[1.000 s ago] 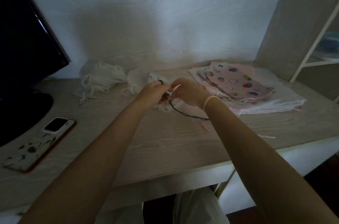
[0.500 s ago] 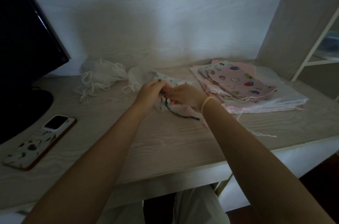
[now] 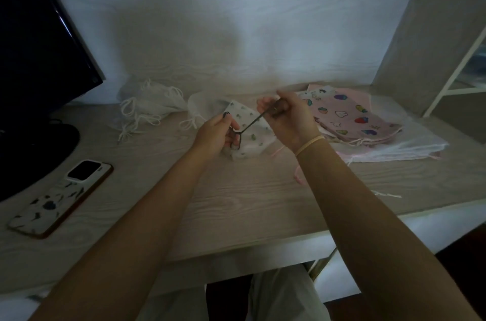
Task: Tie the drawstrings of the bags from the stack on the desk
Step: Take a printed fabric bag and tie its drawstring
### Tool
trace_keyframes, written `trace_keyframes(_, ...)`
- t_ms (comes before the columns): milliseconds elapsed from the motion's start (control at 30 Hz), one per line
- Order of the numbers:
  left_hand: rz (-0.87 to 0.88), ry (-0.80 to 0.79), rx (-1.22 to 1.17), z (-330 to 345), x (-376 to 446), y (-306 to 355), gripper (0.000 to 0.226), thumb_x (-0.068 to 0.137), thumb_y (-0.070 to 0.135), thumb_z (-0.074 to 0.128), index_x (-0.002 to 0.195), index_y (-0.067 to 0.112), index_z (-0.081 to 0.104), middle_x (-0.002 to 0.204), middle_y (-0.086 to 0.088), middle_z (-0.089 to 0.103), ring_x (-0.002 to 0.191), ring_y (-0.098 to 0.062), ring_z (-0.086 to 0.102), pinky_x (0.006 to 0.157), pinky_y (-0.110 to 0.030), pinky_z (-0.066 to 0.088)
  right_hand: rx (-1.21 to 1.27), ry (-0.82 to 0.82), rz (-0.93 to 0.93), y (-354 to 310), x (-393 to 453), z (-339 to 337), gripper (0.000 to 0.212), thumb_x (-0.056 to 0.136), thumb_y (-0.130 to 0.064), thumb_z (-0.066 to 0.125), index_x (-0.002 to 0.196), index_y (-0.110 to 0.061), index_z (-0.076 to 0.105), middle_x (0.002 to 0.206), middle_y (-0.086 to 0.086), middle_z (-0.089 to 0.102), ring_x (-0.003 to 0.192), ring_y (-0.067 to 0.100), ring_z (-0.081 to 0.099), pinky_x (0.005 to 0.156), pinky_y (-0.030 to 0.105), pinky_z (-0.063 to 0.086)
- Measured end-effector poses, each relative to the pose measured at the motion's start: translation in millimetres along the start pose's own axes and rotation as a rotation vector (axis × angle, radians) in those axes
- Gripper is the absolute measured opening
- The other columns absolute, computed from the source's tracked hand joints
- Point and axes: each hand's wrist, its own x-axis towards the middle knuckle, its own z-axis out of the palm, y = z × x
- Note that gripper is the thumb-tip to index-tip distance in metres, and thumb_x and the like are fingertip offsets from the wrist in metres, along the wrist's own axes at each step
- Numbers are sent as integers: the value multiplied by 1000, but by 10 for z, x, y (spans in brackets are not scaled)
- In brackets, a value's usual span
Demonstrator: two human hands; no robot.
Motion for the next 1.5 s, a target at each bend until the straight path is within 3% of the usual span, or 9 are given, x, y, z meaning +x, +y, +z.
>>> trace_keyframes(100,-12,32,-23,23,16,-12,38,105,21,36,76,5,54,66,-16,56,40,-10,57,43,-17,46,-223,-74,77,-75,-71,50,53,94,-15,48,43,-22,34,46,0,33,38,14,32,41,23,28)
trace_keyframes(167,-15,110,-64,22,41,-41,40,105,21,37,73,3,55,65,-16,59,41,-12,59,44,-18,47,-611,-59,110,-48,-97,52,51,94,-13,47,47,-24,31,44,-3,23,36,12,17,43,23,11)
trace_keyframes(300,-40,388,-199,-84,113,-107,46,105,20,34,66,4,52,64,-16,60,37,-9,59,36,-15,40,-1613,5,-68,0,-131,-14,34,82,-11,54,56,-15,34,52,4,29,46,16,25,48,25,20)
trace_keyframes(400,-111,397,-243,-87,100,-178,43,105,19,35,67,6,52,66,-12,61,37,-5,58,36,-15,40,-1864,-44,-120,14,-162,-25,29,83,-14,54,58,-14,37,55,3,34,51,17,32,45,24,22)
trace_keyframes(567,-159,455,-348,-217,76,-114,29,93,11,49,66,10,59,50,1,61,43,-8,57,43,-21,43,-1926,-232,-16,29,-180,-88,28,81,-39,71,87,-13,63,94,-3,59,84,15,56,75,32,51)
trace_keyframes(667,-108,755,-180,-387,94,-67,18,82,17,59,91,7,71,86,-7,69,83,-24,66,68,-28,46,-1913,-205,-97,40,-158,-169,23,81,-32,72,80,-10,69,80,-1,65,76,19,62,73,32,52)
trace_keyframes(800,128,870,224,-417,24,-35,54,69,27,69,120,14,55,119,-9,60,111,-28,55,90,-34,42,-1892,-143,-151,65,-133,-184,16,80,-31,74,82,-16,74,80,-3,69,75,13,63,70,24,48)
trace_keyframes(1167,-48,91,540,-111,0,-17,26,81,31,54,60,17,59,62,0,57,64,-19,53,57,-29,37,-1809,-99,-256,47,-160,-101,15,83,-31,71,85,-17,76,80,-9,66,68,0,57,62,12,42)
trace_keyframes(1500,2,19,126,-67,-56,122,21,80,27,57,65,14,62,50,-2,47,41,-17,41,44,-22,33,-1862,-101,-151,90,-133,-137,14,83,-29,72,85,-17,76,82,-2,72,71,12,65,62,14,46)
